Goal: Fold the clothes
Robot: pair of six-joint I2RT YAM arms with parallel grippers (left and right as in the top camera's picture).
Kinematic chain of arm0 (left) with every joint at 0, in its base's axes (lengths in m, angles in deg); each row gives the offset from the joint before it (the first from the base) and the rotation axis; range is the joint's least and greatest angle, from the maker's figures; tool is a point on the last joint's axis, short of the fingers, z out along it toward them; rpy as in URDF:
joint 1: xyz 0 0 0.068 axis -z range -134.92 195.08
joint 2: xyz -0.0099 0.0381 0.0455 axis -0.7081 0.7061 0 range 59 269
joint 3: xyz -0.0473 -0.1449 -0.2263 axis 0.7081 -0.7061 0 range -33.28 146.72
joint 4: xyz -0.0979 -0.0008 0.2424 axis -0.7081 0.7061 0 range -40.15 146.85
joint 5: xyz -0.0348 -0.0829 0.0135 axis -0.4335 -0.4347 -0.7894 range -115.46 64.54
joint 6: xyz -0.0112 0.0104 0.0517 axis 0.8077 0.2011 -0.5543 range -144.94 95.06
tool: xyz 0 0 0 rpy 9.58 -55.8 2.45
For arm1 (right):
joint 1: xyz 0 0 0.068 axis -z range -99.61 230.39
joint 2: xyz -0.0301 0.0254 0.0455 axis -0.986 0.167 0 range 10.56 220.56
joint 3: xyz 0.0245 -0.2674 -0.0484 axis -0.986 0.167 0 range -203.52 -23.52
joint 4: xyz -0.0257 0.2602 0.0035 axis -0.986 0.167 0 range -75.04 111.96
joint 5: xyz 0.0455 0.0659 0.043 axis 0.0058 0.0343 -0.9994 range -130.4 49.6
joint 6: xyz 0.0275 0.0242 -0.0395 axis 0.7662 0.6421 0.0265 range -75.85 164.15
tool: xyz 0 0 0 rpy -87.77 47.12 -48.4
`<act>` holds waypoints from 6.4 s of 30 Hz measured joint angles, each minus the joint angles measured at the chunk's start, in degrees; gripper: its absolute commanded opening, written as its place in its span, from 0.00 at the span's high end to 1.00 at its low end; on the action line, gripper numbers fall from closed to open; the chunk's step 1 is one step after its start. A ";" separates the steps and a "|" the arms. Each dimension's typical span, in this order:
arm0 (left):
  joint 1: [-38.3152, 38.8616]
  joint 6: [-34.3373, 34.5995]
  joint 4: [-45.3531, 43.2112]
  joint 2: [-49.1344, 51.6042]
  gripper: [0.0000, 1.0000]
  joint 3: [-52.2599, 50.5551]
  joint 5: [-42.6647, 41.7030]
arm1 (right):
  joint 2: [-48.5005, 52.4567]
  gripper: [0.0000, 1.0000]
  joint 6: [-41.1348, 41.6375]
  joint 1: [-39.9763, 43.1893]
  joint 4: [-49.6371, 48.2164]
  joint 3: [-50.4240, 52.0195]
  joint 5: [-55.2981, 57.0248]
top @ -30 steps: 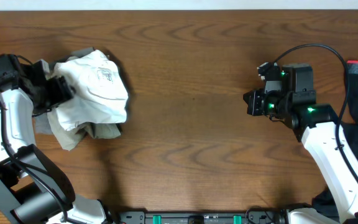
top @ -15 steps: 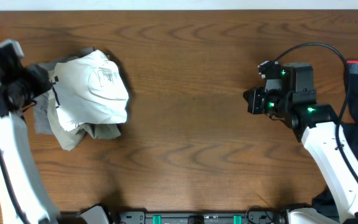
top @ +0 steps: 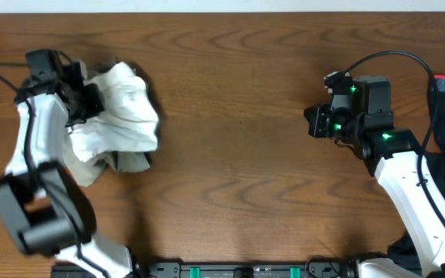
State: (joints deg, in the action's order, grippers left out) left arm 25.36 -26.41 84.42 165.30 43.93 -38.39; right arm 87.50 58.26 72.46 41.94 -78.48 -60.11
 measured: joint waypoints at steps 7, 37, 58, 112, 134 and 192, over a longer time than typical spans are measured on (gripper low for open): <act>-1.92 2.19 -1.42 7.32 0.94 2.14 -0.92 | 0.00 0.94 0.17 0.00 0.28 0.00 -0.02; -2.73 10.25 14.88 -9.92 0.88 -8.63 2.47 | 0.00 0.94 0.39 0.00 0.85 0.00 0.07; -3.21 11.32 22.95 -20.09 0.58 -1.01 -5.20 | -3.21 0.73 -2.97 1.40 -3.41 0.04 -0.46; 3.72 7.67 26.93 -60.39 0.02 -1.88 3.89 | -51.98 0.01 -9.16 2.47 -1.16 15.87 19.37; 3.72 7.67 26.95 -60.39 0.02 -1.95 3.89 | -76.24 0.01 -9.38 2.45 -24.24 54.60 27.28; 8.20 9.20 -27.21 -105.50 0.02 -57.33 4.33 | -76.26 0.01 -9.38 2.45 -23.80 54.58 27.26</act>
State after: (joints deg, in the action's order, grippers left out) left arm 33.55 -17.21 57.20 59.80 -13.40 -34.06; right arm 11.24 48.88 74.91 18.14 -23.90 -32.85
